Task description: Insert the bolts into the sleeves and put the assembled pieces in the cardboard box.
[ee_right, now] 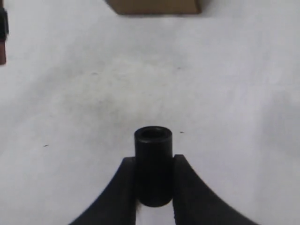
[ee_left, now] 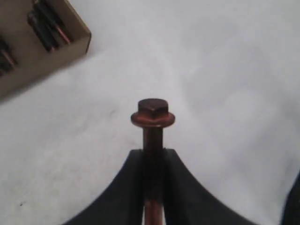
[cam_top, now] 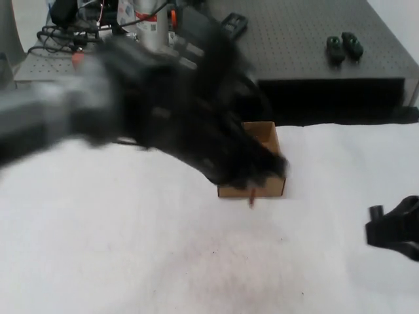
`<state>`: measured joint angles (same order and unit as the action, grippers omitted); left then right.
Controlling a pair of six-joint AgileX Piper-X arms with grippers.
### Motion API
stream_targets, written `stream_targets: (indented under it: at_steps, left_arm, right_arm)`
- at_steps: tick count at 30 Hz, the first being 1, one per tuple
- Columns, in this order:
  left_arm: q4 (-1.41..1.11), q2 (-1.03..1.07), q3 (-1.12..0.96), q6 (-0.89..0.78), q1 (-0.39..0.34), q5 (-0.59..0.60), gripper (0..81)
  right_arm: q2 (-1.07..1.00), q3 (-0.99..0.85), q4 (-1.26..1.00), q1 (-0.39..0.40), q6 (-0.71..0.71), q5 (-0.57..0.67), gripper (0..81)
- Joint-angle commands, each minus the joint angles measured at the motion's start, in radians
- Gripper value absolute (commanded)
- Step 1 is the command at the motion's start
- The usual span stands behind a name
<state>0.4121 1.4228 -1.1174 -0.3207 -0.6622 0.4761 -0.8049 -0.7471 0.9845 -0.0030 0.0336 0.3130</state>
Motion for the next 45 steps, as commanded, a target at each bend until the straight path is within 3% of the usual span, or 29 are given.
stream_targets:
  at_steps: [1,6,10,13,21,26,34,45]
  left_arm:
    - [-0.138,-0.069,0.073,-0.065,0.037,0.159,0.7]
    - [-0.390,-0.195,0.179,-0.198,0.101,0.320,0.7]
    - [-0.427,-0.207,0.182,-0.247,0.100,0.370,0.7]
    - [-0.438,-0.207,0.182,-0.267,0.100,0.378,0.7]
    - [-0.445,-0.207,0.182,-0.286,0.100,0.431,0.7]
    - [-0.445,-0.207,0.182,-0.286,0.100,0.434,0.7]
    - [-0.445,-0.207,0.182,-0.283,0.101,0.394,0.7]
    - [-0.445,-0.207,0.182,-0.278,0.104,0.411,0.7]
  right_arm:
    - [0.009,0.015,-0.046,0.103,0.051,0.197,0.3]
    - [0.009,0.077,-0.293,0.295,0.250,0.356,0.3]
    - [-0.007,0.095,-0.591,0.430,0.403,0.344,0.3]
    - [-0.043,0.094,-0.765,0.474,0.490,0.321,0.3]
    - [-0.145,0.091,-0.959,0.482,0.558,0.280,0.3]
    - [-0.140,0.091,-0.961,0.482,0.556,0.224,0.3]
    - [-0.099,0.091,-0.827,0.482,0.502,0.246,0.3]
    - [-0.100,0.091,-0.898,0.482,0.489,0.198,0.3]
